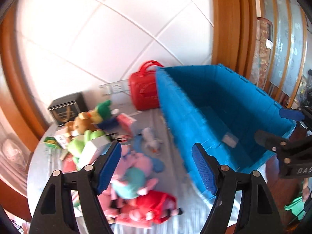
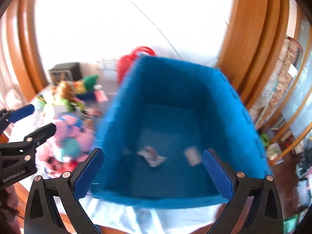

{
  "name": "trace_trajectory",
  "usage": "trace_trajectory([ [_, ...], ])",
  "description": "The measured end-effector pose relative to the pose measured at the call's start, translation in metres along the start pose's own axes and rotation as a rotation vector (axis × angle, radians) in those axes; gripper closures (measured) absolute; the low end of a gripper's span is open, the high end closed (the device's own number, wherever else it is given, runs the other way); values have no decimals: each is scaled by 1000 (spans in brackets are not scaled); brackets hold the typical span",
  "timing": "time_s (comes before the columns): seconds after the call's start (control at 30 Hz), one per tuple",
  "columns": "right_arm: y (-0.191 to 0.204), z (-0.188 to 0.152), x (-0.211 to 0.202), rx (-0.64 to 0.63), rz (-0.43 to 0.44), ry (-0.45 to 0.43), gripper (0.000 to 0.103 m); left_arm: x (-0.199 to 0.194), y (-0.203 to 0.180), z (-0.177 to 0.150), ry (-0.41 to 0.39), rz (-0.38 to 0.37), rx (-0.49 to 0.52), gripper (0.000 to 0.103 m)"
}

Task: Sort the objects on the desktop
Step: 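Withdraw both tools from the crate back toward the pile on the bed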

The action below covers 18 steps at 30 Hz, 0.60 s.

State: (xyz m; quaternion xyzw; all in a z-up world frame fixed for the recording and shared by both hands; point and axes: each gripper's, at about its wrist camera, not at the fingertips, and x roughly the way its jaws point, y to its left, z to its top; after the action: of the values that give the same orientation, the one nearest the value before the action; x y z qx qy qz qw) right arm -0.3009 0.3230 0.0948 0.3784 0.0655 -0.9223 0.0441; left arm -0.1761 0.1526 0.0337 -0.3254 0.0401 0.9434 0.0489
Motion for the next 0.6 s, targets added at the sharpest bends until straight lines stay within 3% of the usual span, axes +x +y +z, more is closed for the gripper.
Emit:
trace_trajectory([
  [0.1,44,-15,-6,16,54,-32,0,-17,46,-30,-16,11,-9,28],
  [0.23,101,-41,0,18,95,-56,0,-22,102,-72,16,80,-6,28],
  [0.43,157,-77,30,1,154,7,0,-8,166,-133,57,158,-54,28],
  [0.6,188,-99,61,-32,175,51,0,9,197,-174,91,181,-128,28],
])
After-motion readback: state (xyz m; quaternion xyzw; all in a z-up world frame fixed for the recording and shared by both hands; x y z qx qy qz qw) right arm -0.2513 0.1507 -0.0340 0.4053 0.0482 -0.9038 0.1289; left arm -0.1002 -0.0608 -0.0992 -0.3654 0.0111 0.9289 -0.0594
